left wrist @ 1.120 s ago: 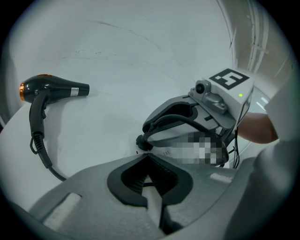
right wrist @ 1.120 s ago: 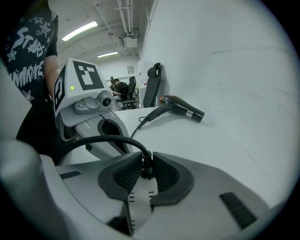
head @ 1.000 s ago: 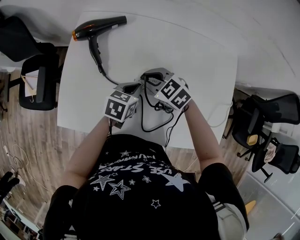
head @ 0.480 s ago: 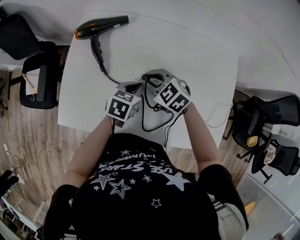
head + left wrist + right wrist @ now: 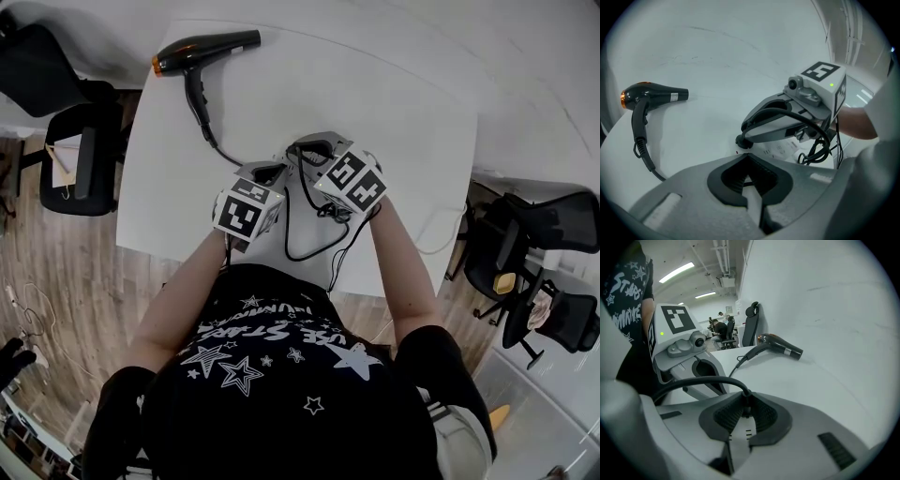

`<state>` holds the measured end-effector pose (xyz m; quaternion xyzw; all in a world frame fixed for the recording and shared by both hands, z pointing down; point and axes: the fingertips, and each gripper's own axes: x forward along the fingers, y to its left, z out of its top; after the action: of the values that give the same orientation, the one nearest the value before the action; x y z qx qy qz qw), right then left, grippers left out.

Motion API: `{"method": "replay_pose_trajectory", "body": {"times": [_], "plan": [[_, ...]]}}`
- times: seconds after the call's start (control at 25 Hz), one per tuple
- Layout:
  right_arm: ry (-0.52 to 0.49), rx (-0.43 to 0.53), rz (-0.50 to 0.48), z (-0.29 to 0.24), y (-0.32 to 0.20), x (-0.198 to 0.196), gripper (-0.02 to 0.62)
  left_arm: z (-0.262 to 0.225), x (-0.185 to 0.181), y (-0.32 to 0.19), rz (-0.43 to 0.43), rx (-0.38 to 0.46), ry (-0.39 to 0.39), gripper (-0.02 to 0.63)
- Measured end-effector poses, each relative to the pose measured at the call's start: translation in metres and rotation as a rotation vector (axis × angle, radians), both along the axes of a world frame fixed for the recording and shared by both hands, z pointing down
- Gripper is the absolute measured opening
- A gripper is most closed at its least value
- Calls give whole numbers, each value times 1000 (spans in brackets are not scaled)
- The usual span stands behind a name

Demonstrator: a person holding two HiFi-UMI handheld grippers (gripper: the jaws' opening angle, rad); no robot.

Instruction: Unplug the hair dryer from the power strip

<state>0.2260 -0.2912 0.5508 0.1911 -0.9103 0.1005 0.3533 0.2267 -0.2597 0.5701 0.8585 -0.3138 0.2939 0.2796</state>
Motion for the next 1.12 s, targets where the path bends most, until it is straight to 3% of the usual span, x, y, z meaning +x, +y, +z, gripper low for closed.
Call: {"method": "replay_pose_trajectory", "body": {"times": [0.08, 0.24, 0.32, 0.48, 0.56, 0.72, 0.96, 1.12], "plan": [[21, 17, -3, -1, 1, -1, 60, 0, 0, 0, -10, -9, 9, 8], [143, 149, -85, -3, 10, -5, 58, -1, 0, -1, -4, -15, 4, 8], [134, 134, -106, -2, 9, -4, 60, 0, 0, 0, -2, -12, -9, 8], [37, 25, -29, -2, 4, 0, 58, 0, 0, 2, -1, 9, -25, 8], [55, 46, -15, -2, 4, 0, 60, 0, 1, 1, 5, 15, -30, 8], [145, 128, -89, -3, 9, -5, 60, 0, 0, 1, 14, 12, -35, 8], [81, 58, -43, -1, 5, 1, 60, 0, 2, 2, 19, 19, -49, 8], [67, 88, -23, -4, 6, -1, 58, 0, 1, 2, 29, 14, -49, 8]]}}
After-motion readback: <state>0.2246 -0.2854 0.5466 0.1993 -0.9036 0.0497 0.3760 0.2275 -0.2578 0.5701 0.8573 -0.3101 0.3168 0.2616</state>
